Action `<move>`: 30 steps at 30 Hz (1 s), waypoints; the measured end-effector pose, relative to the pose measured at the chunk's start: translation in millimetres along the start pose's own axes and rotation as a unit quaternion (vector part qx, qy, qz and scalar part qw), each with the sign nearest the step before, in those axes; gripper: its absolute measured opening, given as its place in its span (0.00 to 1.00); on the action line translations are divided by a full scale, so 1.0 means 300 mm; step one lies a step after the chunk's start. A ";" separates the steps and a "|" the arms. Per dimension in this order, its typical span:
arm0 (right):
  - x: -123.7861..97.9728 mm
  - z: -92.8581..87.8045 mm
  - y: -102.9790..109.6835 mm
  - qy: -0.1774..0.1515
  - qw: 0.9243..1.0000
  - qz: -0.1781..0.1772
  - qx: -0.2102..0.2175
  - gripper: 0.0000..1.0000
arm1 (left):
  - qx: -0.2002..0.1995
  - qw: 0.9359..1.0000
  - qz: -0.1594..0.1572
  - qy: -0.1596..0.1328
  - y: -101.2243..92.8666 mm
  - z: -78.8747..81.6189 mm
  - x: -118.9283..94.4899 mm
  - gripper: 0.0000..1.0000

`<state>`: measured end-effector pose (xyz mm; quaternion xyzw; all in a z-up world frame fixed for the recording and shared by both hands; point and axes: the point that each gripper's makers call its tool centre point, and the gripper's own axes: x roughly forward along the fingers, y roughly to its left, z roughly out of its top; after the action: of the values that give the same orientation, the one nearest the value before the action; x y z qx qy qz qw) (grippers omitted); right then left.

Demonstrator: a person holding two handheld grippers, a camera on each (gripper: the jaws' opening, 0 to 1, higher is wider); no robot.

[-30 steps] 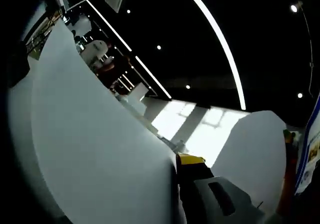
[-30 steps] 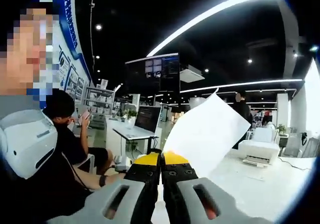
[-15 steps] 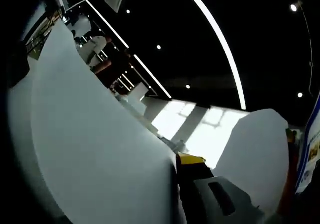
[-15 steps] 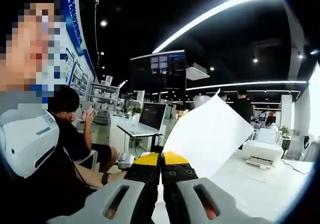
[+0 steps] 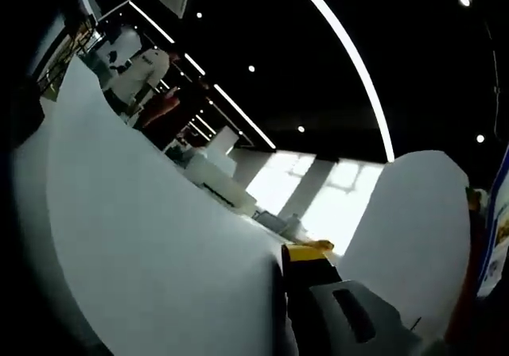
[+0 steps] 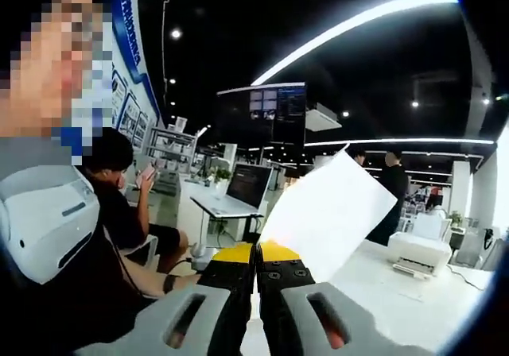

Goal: Organize the stack of printing papers by aligning and flattening the scattered papers on the table

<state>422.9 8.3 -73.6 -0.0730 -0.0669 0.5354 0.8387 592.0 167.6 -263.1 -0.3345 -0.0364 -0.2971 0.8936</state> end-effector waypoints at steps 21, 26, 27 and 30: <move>0.024 0.011 0.036 0.006 0.999 0.021 -0.025 0.00 | 0.012 1.000 0.016 0.020 0.022 0.013 0.046 0.13; 0.032 0.012 0.038 0.008 0.999 0.024 -0.028 0.00 | -0.003 1.000 0.006 0.010 0.028 0.029 0.055 0.13; 0.033 0.011 0.038 0.008 0.999 0.024 -0.028 0.00 | -0.002 1.000 0.005 0.009 0.028 0.029 0.056 0.13; 0.038 0.013 0.038 0.009 0.999 0.024 -0.030 0.00 | 0.006 1.000 -0.001 0.007 0.022 0.030 0.054 0.13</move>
<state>416.7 23.6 -71.5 -0.1046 -0.0734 0.5527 0.8235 610.1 169.0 -255.6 -0.3265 -0.0321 -0.3001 0.8957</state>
